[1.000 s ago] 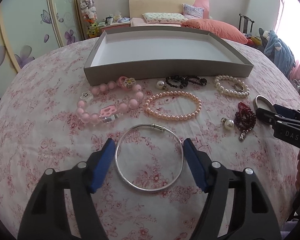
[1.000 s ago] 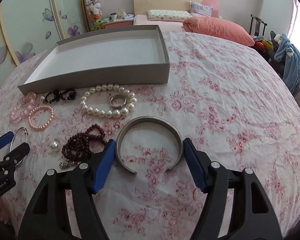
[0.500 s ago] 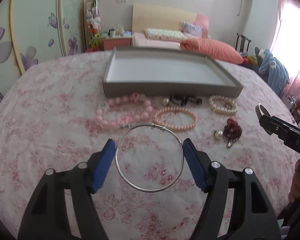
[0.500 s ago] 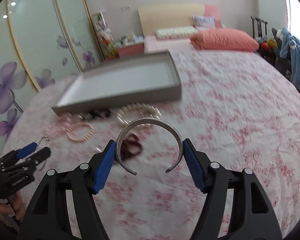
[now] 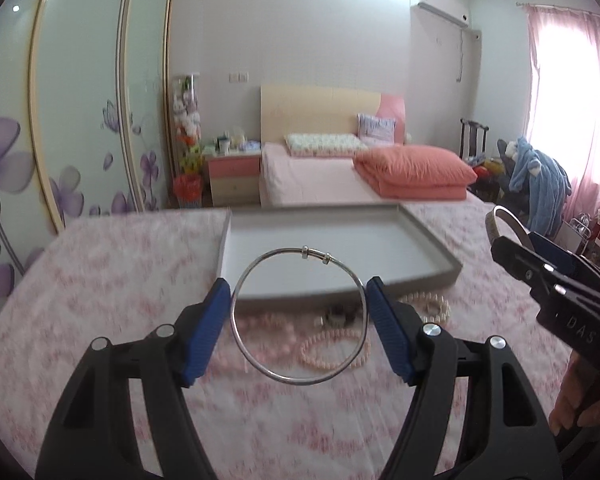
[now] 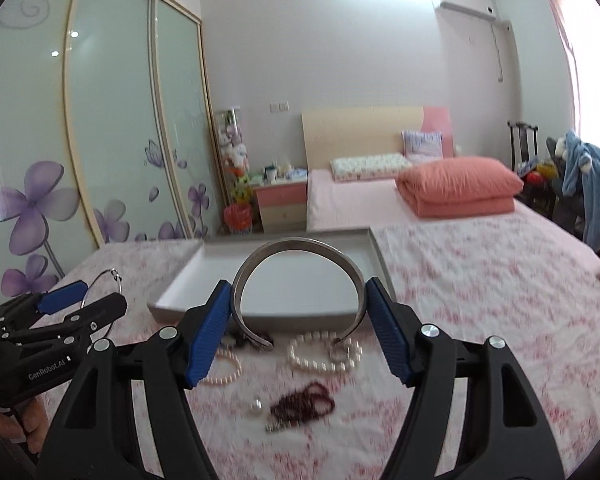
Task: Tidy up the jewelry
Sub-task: 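Carry the bangle and cuff into the gray tray and open both tools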
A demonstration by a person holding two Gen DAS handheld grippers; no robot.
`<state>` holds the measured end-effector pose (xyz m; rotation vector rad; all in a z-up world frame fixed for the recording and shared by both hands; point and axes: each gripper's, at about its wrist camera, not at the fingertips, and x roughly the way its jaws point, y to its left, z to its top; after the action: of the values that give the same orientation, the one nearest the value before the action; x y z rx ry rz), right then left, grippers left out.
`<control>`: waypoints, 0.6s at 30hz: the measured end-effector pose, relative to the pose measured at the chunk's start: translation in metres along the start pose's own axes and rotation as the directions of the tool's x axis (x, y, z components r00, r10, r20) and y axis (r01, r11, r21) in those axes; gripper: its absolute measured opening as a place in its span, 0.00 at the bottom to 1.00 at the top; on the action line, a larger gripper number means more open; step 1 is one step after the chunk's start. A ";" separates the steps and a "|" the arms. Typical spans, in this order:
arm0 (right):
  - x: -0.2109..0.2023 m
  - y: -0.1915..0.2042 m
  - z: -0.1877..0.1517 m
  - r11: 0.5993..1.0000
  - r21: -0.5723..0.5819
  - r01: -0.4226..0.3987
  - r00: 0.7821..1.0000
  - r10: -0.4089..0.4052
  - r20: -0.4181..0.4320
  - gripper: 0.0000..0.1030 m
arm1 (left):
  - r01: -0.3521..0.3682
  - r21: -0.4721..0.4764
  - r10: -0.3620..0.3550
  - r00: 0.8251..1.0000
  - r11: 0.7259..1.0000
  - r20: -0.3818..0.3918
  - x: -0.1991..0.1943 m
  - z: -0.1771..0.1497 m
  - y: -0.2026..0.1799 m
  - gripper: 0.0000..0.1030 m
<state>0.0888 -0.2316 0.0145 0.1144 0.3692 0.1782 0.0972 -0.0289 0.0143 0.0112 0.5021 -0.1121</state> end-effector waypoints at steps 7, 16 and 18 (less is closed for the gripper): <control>0.019 0.002 0.020 1.000 -0.013 0.011 0.999 -0.011 0.046 0.66 | -0.013 0.003 0.013 0.999 1.000 0.047 0.023 0.029 -0.001 0.66; 0.077 -0.006 0.030 0.999 0.016 0.038 0.999 -0.038 -0.005 0.66 | -0.022 -0.015 0.022 1.000 1.000 -0.009 0.087 0.042 0.003 0.66; 0.093 -0.009 0.028 0.999 0.021 0.043 0.998 -0.042 -0.035 0.66 | -0.023 -0.017 0.023 0.999 1.000 -0.034 0.104 0.042 0.005 0.66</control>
<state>0.1859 -0.2243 0.0071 0.1248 0.4079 0.1345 0.2087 -0.0360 0.0013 0.0014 0.5370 -0.0850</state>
